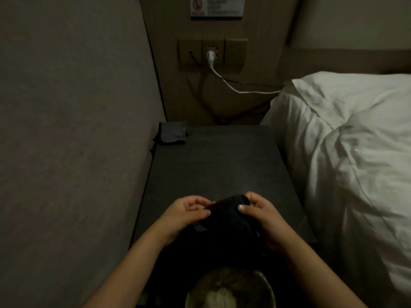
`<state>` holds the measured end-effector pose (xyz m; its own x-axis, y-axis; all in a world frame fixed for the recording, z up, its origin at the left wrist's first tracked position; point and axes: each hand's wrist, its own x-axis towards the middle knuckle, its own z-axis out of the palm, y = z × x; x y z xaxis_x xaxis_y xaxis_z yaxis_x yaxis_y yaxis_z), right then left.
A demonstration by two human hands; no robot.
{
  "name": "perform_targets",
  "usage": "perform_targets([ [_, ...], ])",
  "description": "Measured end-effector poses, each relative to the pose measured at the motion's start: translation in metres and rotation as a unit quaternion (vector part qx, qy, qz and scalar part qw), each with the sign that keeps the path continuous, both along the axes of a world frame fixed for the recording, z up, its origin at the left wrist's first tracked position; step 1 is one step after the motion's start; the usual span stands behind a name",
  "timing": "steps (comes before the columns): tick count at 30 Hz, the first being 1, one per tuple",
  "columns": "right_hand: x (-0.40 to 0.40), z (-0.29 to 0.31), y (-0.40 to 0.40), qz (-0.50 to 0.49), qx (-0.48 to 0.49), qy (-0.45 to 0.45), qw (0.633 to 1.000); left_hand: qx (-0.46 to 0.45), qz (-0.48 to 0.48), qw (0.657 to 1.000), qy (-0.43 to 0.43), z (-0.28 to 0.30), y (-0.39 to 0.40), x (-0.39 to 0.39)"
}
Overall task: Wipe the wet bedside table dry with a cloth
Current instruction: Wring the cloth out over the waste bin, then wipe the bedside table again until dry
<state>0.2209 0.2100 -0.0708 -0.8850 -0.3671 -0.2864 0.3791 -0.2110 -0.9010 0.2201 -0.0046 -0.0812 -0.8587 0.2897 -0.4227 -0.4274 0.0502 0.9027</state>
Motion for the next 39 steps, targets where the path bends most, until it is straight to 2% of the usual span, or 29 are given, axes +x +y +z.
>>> perform_targets([
  [3, -0.026, 0.016, -0.012, -0.061, -0.031, 0.009, 0.998, 0.161, 0.141, 0.976, -0.044, -0.004, 0.003, -0.009],
  [5, -0.044, 0.023, -0.019, -0.090, -0.062, -0.009, 0.994, 0.226, 0.165, 0.958, -0.068, -0.005, 0.008, -0.019],
  [11, -0.097, 0.033, -0.041, -0.111, -0.124, -0.091, 0.982, 0.256, 0.200, 0.942, -0.080, 0.003, 0.019, -0.070],
  [15, -0.131, 0.036, -0.051, -0.138, -0.123, -0.178, 0.967, 0.263, 0.175, 0.944, -0.097, 0.007, 0.013, -0.114],
  [19, -0.165, 0.038, -0.063, -0.156, -0.111, -0.193, 0.962, 0.169, 0.218, 0.961, -0.034, 0.014, 0.008, -0.159],
  [22, -0.192, 0.038, -0.071, -0.176, -0.121, -0.192, 0.958, 0.091, 0.215, 0.972, 0.006, 0.011, -0.005, -0.198],
  [24, -0.212, 0.038, -0.075, -0.187, -0.140, -0.191, 0.953, 0.004, 0.230, 0.973, 0.035, 0.008, -0.018, -0.225],
  [25, -0.221, 0.037, -0.077, -0.192, -0.151, -0.187, 0.951, -0.072, 0.248, 0.964, 0.064, 0.005, -0.026, -0.239],
  [27, -0.239, 0.035, -0.080, -0.207, -0.152, -0.179, 0.950, -0.253, 0.257, 0.919, 0.156, -0.006, -0.044, -0.262],
  [29, -0.253, 0.035, -0.083, -0.202, -0.156, -0.166, 0.952, -0.399, 0.168, 0.874, 0.222, -0.023, -0.057, -0.280],
  [32, -0.269, 0.031, -0.082, -0.193, -0.175, -0.152, 0.953, -0.575, -0.012, 0.783, 0.236, -0.044, -0.064, -0.302],
  [34, -0.279, 0.024, -0.080, -0.195, -0.183, -0.148, 0.952, -0.617, -0.048, 0.760, 0.197, -0.052, -0.065, -0.313],
  [39, -0.297, 0.011, -0.080, -0.192, -0.188, -0.140, 0.953, -0.624, -0.112, 0.759, 0.150, -0.064, -0.076, -0.327],
])
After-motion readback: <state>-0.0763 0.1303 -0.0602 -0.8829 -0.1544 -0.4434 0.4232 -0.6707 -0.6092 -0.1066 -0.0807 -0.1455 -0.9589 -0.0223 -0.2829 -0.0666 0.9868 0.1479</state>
